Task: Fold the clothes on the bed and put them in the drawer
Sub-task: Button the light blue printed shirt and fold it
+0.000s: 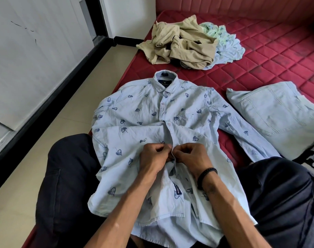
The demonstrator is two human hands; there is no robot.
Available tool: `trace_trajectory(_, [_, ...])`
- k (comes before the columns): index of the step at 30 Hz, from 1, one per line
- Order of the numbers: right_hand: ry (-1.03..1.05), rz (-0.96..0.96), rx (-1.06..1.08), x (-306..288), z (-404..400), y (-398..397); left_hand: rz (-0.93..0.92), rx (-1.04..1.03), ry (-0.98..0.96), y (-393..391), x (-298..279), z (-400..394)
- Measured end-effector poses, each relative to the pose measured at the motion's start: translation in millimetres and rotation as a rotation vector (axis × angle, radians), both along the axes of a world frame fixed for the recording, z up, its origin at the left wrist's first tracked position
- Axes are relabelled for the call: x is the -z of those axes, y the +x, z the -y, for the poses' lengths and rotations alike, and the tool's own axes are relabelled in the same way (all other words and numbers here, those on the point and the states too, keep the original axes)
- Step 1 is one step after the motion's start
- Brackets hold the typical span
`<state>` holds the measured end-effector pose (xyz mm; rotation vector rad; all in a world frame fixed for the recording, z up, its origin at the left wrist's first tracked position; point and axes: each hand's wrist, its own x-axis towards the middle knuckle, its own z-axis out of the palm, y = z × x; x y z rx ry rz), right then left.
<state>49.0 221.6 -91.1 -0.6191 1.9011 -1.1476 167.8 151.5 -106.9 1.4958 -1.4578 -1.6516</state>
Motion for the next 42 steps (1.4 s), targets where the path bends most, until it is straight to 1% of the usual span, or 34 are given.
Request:
trace_trajectory(4, [-0.002, -0.226, -0.042, -1, 2, 2, -0.003, 0.009, -0.07, 0, -1, 0])
trace_trajectory(10, [-0.06, -0.223, -0.01, -4, 4, 7, 0.029, -0.039, -0.215, 2, 1, 4])
trace_trajectory(11, [-0.068, -0.191, 0.008, -4, 4, 7, 0.019, -0.047, -0.237, 2, 0, 3])
trace_trajectory(13, [-0.069, -0.055, 0.034, -2, 3, 5, 0.01, -0.061, -0.247, 0, -1, 3])
trace_trajectory(14, [-0.071, 0.053, 0.051, -2, 4, 4, -0.012, -0.06, -0.228, -1, -1, 3])
trace_trajectory(17, [-0.098, 0.469, 0.128, -8, 7, 1, -0.12, -0.034, -0.124, -2, -2, 9])
trace_trajectory(19, [-0.118, 0.657, 0.099, -13, 10, -4, -0.186, -0.019, -0.072, -1, -6, 13])
trace_trajectory(21, [-0.125, 0.752, 0.053, -17, 15, -12, -0.223, -0.005, -0.077, -2, -10, 18])
trace_trajectory(23, [-0.093, 0.751, 0.051, -24, 25, -21, -0.216, 0.021, -0.139, -8, -13, 28])
trace_trajectory(25, [-0.073, 0.676, 0.067, -34, 38, -26, -0.188, 0.036, -0.235, -16, -13, 44])
trace_trajectory(26, [-0.065, 0.584, 0.074, -40, 44, -26, -0.17, 0.041, -0.272, -19, -13, 52])
trace_trajectory(27, [-0.053, 0.411, 0.065, -46, 49, -26, -0.148, 0.046, -0.291, -21, -14, 60])
trace_trajectory(28, [-0.036, 0.151, 0.032, -50, 51, -24, -0.133, 0.054, -0.295, -23, -12, 67])
trace_trajectory(29, [-0.023, -0.149, -0.02, -53, 49, -21, -0.121, 0.066, -0.301, -23, -10, 71])
trace_trajectory(30, [-0.038, -0.39, -0.073, -56, 42, -16, -0.106, 0.069, -0.303, -24, -6, 75])
trace_trajectory(31, [-0.069, -0.533, -0.122, -57, 33, -7, -0.084, 0.065, -0.305, -24, -2, 75])
trace_trajectory(32, [-0.083, -0.587, -0.166, -56, 23, 2, -0.064, 0.061, -0.304, -23, 3, 75])
trace_trajectory(33, [-0.062, -0.597, -0.199, -49, 14, 10, -0.044, 0.062, -0.305, -22, 10, 73])
trace_trajectory(34, [-0.003, -0.599, -0.225, -40, 8, 17, -0.025, 0.071, -0.319, -20, 14, 73])
trace_trajectory(38, [0.347, -0.739, -0.33, -9, 4, 24, 0.083, 0.121, -0.453, -15, 16, 70])
trace_trajectory(40, [0.386, -0.774, -0.337, -7, 5, 23, 0.133, 0.158, -0.508, -16, 5, 67])
trace_trajectory(42, [0.369, -0.816, -0.334, -5, 8, 24, 0.242, 0.248, -0.598, -12, -10, 58])
